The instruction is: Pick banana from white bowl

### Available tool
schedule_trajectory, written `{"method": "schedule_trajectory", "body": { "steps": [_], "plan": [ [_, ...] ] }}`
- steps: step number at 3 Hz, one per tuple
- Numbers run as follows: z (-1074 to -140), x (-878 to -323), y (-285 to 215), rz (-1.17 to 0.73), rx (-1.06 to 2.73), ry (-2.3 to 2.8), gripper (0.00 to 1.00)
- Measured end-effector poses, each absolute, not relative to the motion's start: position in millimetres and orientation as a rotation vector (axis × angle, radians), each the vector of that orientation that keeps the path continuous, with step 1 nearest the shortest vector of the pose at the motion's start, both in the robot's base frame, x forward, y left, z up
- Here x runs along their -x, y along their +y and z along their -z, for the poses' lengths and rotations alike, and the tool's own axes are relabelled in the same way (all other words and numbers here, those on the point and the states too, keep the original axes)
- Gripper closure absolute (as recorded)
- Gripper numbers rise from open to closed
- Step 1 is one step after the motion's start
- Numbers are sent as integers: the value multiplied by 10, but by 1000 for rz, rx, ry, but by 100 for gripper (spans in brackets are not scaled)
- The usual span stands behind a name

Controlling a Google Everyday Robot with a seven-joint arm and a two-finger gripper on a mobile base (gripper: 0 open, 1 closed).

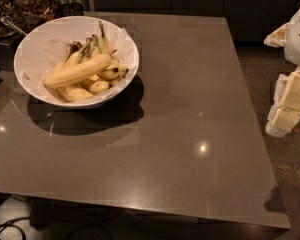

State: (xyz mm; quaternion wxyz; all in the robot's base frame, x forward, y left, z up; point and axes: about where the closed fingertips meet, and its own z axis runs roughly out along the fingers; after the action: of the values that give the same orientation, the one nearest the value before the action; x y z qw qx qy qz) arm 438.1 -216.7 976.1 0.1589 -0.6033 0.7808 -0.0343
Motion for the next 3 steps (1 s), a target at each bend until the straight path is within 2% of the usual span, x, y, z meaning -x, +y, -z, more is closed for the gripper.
{"method": "schedule_trajectory", "body": {
  "steps": [2, 3],
  "plan": [
    [-9763, -4415, -2008, 113, 1743, 2283, 0],
    [-9742, -4510, -1631, 129, 1804, 2341, 0]
  ]
}}
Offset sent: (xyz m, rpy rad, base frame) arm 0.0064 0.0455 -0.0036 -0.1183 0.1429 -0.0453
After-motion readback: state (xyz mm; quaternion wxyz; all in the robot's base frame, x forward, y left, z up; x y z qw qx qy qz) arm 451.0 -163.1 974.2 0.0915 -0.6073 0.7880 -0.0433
